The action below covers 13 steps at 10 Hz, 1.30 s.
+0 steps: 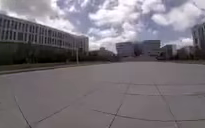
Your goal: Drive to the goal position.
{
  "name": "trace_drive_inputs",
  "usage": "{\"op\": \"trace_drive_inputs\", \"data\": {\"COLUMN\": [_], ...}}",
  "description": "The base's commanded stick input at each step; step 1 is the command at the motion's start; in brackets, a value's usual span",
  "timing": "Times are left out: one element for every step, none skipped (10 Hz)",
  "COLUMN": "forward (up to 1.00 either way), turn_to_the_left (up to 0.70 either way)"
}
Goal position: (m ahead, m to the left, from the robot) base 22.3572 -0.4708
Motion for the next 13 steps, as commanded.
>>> {"op": "trace_drive_inputs", "data": {"forward": [0.70, 0.70, 0.70, 0.70, 0.70, 0.70, 0.70, 0.70, 0.70, 0.70, 0.70, 0.70, 0.70], "turn_to_the_left": [0.00, 0.00, 0.00, 0.00, 0.00, 0.00, 0.00, 0.00, 0.00, 0.00, 0.00, 0.00, 0.00]}}
